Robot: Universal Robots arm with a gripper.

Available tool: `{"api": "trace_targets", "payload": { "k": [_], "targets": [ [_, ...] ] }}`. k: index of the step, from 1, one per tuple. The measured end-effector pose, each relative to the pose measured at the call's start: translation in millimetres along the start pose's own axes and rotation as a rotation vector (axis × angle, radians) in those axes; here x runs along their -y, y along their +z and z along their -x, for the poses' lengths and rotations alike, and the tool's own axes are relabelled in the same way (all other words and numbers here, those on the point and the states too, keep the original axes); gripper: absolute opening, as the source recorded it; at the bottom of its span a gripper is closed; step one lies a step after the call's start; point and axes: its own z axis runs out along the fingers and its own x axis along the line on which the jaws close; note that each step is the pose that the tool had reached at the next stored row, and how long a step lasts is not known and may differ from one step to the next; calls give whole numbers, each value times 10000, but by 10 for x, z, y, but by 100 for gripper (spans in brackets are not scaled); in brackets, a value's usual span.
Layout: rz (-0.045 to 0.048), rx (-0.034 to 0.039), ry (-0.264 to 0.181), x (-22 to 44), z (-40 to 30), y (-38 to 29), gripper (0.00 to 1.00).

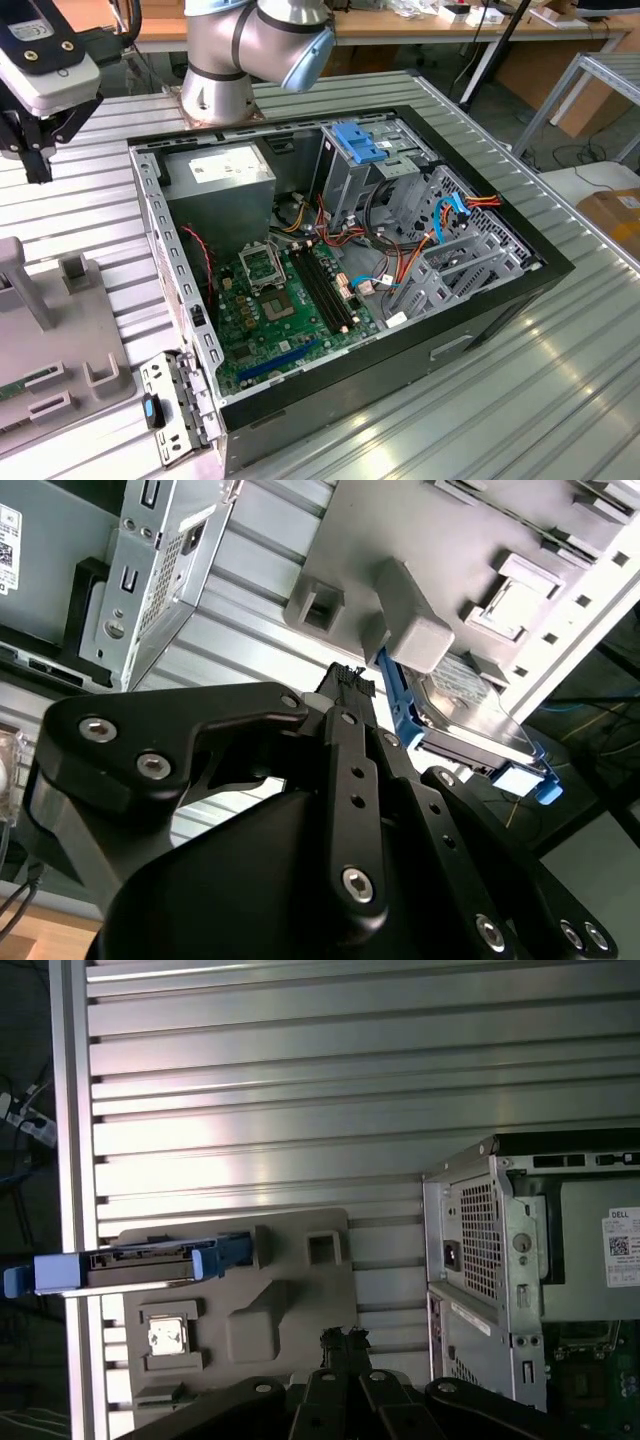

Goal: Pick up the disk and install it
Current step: 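Reach for the disk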

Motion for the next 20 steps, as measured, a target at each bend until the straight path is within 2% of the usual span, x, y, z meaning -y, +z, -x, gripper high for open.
{"api": "trace_targets", "payload": {
  "k": [12, 20],
  "targets": [
    [-1, 0, 0, 19, -247, 7, 11],
    [-1, -1, 1, 39, -452, 14, 11]
  ]
}}
